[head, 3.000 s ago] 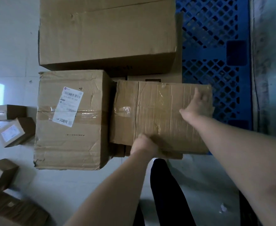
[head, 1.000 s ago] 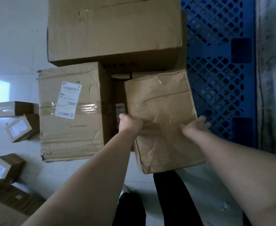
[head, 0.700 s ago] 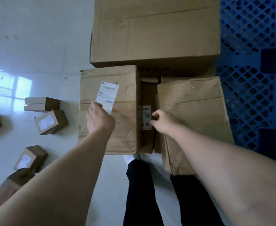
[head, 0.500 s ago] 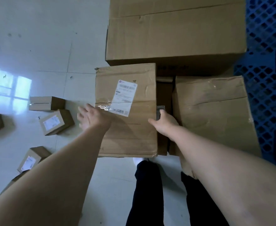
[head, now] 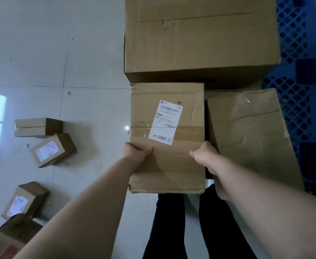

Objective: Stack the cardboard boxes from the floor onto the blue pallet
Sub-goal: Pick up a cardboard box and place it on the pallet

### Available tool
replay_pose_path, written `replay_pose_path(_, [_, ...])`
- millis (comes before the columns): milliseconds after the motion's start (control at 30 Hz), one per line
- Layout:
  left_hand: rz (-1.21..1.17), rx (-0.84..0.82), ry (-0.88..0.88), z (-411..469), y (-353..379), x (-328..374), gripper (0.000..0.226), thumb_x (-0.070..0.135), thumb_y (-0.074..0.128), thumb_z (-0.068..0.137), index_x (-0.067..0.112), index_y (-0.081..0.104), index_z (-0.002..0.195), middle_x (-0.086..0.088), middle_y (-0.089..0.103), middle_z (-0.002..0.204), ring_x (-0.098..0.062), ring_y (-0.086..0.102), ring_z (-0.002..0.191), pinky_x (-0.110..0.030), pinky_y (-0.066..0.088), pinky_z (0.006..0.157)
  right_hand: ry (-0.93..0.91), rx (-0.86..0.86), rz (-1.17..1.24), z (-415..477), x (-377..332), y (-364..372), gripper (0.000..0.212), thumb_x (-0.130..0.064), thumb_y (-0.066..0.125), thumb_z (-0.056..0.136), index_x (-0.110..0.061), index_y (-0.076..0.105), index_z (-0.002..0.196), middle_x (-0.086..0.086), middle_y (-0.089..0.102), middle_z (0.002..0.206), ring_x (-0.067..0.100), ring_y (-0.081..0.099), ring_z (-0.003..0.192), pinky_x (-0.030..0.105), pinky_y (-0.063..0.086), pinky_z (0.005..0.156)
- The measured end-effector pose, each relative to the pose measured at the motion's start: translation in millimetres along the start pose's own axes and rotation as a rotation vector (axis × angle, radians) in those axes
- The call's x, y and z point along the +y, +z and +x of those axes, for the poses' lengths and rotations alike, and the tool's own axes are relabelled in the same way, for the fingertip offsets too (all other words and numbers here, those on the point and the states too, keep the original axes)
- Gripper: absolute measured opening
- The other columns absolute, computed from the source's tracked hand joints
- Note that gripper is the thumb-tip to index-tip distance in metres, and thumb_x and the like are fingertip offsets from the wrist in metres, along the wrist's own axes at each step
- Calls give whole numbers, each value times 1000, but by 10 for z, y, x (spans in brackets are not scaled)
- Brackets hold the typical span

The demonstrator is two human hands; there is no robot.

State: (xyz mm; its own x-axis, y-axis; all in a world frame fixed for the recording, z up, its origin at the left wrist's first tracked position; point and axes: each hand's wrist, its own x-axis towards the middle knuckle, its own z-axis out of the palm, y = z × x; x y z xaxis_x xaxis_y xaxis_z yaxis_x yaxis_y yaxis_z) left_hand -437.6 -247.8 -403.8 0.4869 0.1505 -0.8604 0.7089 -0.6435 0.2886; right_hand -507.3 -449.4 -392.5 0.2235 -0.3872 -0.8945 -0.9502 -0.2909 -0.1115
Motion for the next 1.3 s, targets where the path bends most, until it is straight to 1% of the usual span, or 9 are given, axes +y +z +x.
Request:
replay_pose_path(267, [48,51,-9,57,109,-22,68,37,77,80,9,38,129,-10,54,128,-30,55,115,-44,47,99,47,88,13,60,1,113,51,-18,52,98,-4,28,142,16,47,139,35,50,123,35,40,80])
replay_pose_path(533, [20,47,3,-4,83,7,66,37,74,82,10,37,128,-9,52,128,-28,54,111,-41,48,93,62,31,190,81,41,95,55,-15,50,97,-10,23,144,13,42,142,33,46,125,38,39,92])
replay_pose_path(833, [481,205,119,-772,-369,-14,80,87,34,73,23,43,119,-4,63,116,-32,64,101,-45,54,87,25,-203,550,-111,-136,43,75,-37,58,69,-19,34,139,15,50,130,36,52,113,53,42,100])
replay_pose_path(1000, [585,108,418,-931,-28,294,51,69,30,91,23,52,95,-2,61,94,-26,57,89,-35,44,79,13,-190,620,179,-40,26,81,-50,54,72,-22,36,146,11,45,143,34,48,123,49,38,107])
replay_pose_path(1067, [531,18,504,-905,190,372,35,57,39,95,25,49,88,-2,58,89,-27,57,91,-35,43,75,7,-191,661,43,-27,-81,69,-56,53,83,-20,45,141,8,49,139,30,47,127,43,34,109])
replay_pose_path(1133, [463,111,496,-784,251,364,25,50,54,91,26,47,86,-1,57,91,-28,58,97,-35,46,77,-25,-252,652,-40,-32,-187,71,-66,44,89,-23,40,145,5,42,148,26,39,135,44,28,114])
replay_pose_path(1167, [437,222,452,-729,218,337,31,53,62,84,26,49,93,0,57,98,-27,56,103,-36,46,81,-45,-293,657,-104,-36,-252,80,-74,43,84,-26,36,148,3,37,152,24,35,139,46,24,116])
replay_pose_path(1233, [418,406,299,-634,117,291,85,68,73,63,19,43,126,-3,47,128,-25,42,124,-40,40,100,-102,-373,672,-183,-56,-334,102,-85,50,68,-30,28,151,-1,30,156,22,28,143,50,17,118])
replay_pose_path(1300, [255,382,93,-512,4,237,129,71,80,50,11,20,147,-8,29,150,-29,27,139,-43,27,114,-175,-424,624,-190,-66,-353,134,-91,62,40,-31,21,153,-5,23,159,19,21,146,50,11,119])
